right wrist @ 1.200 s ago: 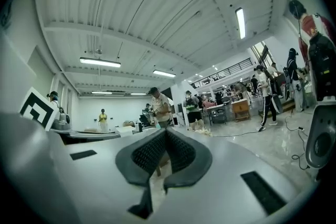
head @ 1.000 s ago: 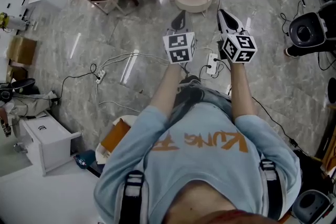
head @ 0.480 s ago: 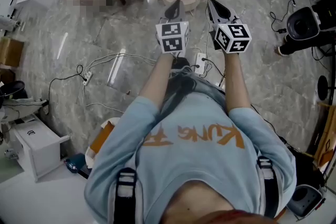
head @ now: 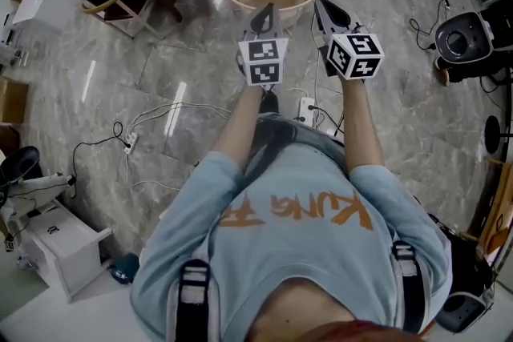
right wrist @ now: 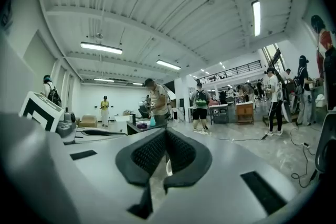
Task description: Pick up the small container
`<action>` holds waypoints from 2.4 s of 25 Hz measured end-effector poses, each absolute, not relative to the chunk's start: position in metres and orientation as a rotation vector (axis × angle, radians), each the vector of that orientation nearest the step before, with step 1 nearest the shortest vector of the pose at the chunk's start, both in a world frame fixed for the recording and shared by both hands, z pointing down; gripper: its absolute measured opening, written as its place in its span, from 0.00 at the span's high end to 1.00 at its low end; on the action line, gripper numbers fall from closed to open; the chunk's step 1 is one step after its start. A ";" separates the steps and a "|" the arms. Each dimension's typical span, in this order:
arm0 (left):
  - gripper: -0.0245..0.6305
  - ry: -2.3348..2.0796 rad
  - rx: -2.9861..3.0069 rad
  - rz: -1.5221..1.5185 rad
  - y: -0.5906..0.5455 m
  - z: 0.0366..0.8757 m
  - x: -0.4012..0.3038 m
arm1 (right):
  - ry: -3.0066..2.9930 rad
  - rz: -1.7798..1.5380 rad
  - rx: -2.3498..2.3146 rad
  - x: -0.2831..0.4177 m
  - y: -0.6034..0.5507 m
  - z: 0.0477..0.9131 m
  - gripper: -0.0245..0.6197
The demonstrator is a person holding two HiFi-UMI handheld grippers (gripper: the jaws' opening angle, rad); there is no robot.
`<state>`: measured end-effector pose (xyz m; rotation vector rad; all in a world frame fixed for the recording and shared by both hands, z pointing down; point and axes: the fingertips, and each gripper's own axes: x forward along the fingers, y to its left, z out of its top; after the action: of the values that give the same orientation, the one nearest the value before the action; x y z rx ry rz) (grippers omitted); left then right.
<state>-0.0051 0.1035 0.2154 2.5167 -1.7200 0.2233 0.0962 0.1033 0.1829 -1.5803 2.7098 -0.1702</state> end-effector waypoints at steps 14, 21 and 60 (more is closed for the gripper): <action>0.93 -1.600 2.268 0.459 -0.153 0.325 -0.059 | 2.834 -0.557 -1.697 0.055 -0.151 0.294 0.94; 0.93 -1.467 2.255 0.524 -0.212 0.348 -0.050 | 2.867 -0.652 -1.746 0.050 -0.196 0.311 0.94; 0.93 -1.400 1.936 0.523 -0.280 0.653 -0.028 | 2.842 -1.079 -1.709 0.076 -0.273 0.649 0.94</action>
<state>-0.0285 -0.2796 0.6532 1.9357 -1.3998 0.5234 0.0756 -0.2729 0.6491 -1.7089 2.8417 -1.0787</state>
